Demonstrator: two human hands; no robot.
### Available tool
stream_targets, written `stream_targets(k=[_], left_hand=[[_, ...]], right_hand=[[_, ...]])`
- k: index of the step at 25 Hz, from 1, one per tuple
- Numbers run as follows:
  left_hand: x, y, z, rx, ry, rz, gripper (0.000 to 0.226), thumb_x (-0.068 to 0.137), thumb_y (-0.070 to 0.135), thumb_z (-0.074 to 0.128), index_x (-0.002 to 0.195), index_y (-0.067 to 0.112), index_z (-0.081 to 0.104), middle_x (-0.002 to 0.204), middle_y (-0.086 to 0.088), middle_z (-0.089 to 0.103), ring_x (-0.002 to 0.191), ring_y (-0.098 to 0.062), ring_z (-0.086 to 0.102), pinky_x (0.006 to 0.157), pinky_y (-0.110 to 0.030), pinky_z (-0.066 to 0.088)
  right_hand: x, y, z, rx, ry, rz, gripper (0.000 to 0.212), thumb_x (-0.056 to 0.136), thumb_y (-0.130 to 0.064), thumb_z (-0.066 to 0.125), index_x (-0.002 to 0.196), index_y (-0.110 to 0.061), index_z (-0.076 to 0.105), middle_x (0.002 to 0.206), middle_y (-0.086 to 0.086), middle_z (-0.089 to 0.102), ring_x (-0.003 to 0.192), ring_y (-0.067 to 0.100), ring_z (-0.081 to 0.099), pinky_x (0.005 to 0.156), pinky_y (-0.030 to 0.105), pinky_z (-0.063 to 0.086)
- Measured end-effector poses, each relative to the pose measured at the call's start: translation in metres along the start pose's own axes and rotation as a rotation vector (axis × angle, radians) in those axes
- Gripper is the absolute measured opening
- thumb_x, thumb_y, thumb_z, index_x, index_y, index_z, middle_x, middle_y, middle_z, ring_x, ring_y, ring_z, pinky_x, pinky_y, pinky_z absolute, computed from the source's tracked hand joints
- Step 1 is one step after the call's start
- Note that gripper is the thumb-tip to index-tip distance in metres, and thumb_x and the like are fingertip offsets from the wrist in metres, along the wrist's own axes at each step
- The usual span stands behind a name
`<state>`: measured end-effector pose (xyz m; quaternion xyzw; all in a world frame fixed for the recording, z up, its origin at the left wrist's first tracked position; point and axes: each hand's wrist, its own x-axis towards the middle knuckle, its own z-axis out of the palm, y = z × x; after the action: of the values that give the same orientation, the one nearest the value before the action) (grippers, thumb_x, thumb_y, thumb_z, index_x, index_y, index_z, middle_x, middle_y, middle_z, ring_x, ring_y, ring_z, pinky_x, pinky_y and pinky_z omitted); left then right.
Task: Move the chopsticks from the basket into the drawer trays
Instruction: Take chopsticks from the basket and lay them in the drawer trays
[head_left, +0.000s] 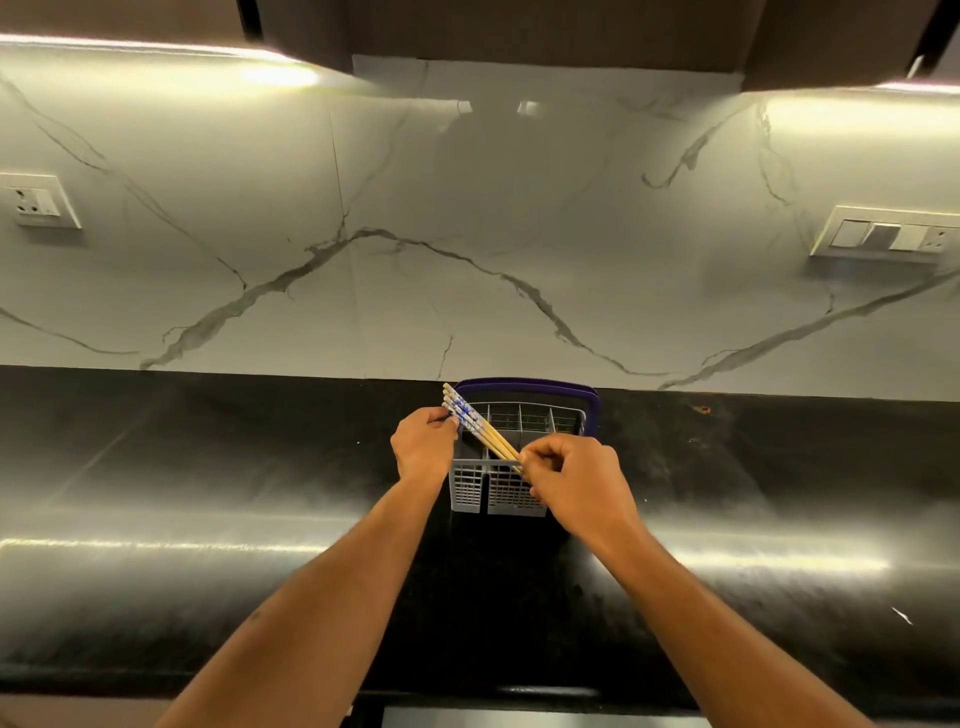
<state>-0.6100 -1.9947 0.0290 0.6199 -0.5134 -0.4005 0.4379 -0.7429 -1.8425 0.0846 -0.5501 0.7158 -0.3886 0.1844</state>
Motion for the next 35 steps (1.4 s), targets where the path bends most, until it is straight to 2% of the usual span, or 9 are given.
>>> stream_targets(k=[3, 10, 14, 16, 19, 21, 29, 33, 35], left_hand=[[0.006, 0.003, 0.002, -0.026, 0.03, 0.053, 0.02, 0.093, 0.016, 0.066, 0.112, 0.014, 0.072, 0.091, 0.003, 0.074, 0.079, -0.008, 0.071, 0.072, -0.023, 0.06], [0.009, 0.011, 0.0, 0.011, 0.003, 0.164, 0.032, 0.093, 0.014, 0.066, 0.125, 0.018, 0.067, 0.106, -0.001, 0.074, 0.07, -0.002, 0.069, 0.049, -0.005, 0.049], [0.006, 0.009, -0.002, 0.072, -0.005, 0.202, 0.03, 0.093, 0.013, 0.067, 0.122, 0.017, 0.069, 0.105, 0.0, 0.075, 0.075, -0.005, 0.071, 0.053, -0.006, 0.05], [0.008, 0.007, -0.004, 0.073, 0.029, 0.181, 0.025, 0.091, 0.015, 0.069, 0.116, 0.016, 0.071, 0.103, 0.0, 0.075, 0.078, -0.005, 0.069, 0.063, -0.009, 0.052], [0.011, 0.007, -0.005, 0.023, 0.031, 0.141, 0.019, 0.088, 0.017, 0.073, 0.107, 0.016, 0.073, 0.098, 0.001, 0.075, 0.086, -0.007, 0.07, 0.082, -0.027, 0.06], [0.013, 0.008, -0.006, -0.001, 0.021, 0.121, 0.018, 0.087, 0.017, 0.074, 0.104, 0.016, 0.074, 0.092, 0.002, 0.075, 0.084, -0.008, 0.071, 0.083, -0.034, 0.062], [0.02, 0.032, -0.028, -0.035, 0.019, 0.174, 0.022, 0.086, 0.014, 0.075, 0.108, 0.016, 0.074, 0.093, 0.002, 0.076, 0.084, -0.008, 0.072, 0.083, -0.032, 0.061], [0.015, 0.079, -0.066, -0.095, -0.004, 0.298, 0.026, 0.084, 0.01, 0.076, 0.11, 0.012, 0.073, 0.092, -0.001, 0.076, 0.084, -0.013, 0.074, 0.084, -0.034, 0.061], [0.003, 0.112, -0.09, -0.099, -0.028, 0.392, 0.028, 0.084, 0.008, 0.076, 0.112, 0.009, 0.072, 0.094, -0.005, 0.076, 0.085, -0.016, 0.075, 0.082, -0.032, 0.061]], right_hand=[[0.004, 0.006, 0.001, 0.011, 0.003, 0.007, 0.015, 0.095, -0.026, 0.065, 0.103, -0.02, 0.076, 0.08, -0.007, 0.072, 0.072, 0.008, 0.069, 0.068, 0.024, 0.06], [0.009, 0.009, 0.008, 0.019, -0.02, 0.02, 0.015, 0.094, -0.027, 0.065, 0.104, -0.021, 0.075, 0.079, -0.007, 0.071, 0.072, 0.009, 0.07, 0.07, 0.027, 0.062], [0.01, 0.009, 0.008, 0.034, -0.032, 0.022, 0.014, 0.094, -0.027, 0.066, 0.103, -0.021, 0.075, 0.079, -0.006, 0.071, 0.072, 0.011, 0.07, 0.071, 0.03, 0.063], [0.01, 0.009, 0.009, 0.032, -0.034, 0.02, 0.015, 0.094, -0.027, 0.066, 0.104, -0.02, 0.074, 0.08, -0.007, 0.071, 0.072, 0.01, 0.07, 0.07, 0.029, 0.062], [0.009, 0.008, 0.009, 0.024, -0.035, 0.018, 0.016, 0.094, -0.029, 0.066, 0.105, -0.02, 0.074, 0.082, -0.007, 0.071, 0.074, 0.009, 0.07, 0.072, 0.028, 0.062], [0.008, 0.007, 0.008, 0.031, -0.038, 0.024, 0.016, 0.094, -0.029, 0.066, 0.105, -0.021, 0.074, 0.083, -0.007, 0.071, 0.074, 0.009, 0.07, 0.071, 0.027, 0.062], [0.007, 0.004, -0.003, 0.049, -0.032, 0.03, 0.016, 0.094, -0.029, 0.065, 0.106, -0.022, 0.074, 0.08, -0.008, 0.072, 0.073, 0.009, 0.07, 0.07, 0.028, 0.062], [0.01, -0.009, -0.005, 0.094, -0.041, 0.034, 0.018, 0.095, -0.027, 0.064, 0.11, -0.024, 0.073, 0.086, -0.008, 0.071, 0.078, 0.009, 0.069, 0.074, 0.03, 0.061], [0.014, -0.022, -0.006, 0.128, -0.047, 0.019, 0.022, 0.096, -0.027, 0.062, 0.117, -0.025, 0.07, 0.098, -0.007, 0.073, 0.086, 0.008, 0.068, 0.075, 0.023, 0.057]])
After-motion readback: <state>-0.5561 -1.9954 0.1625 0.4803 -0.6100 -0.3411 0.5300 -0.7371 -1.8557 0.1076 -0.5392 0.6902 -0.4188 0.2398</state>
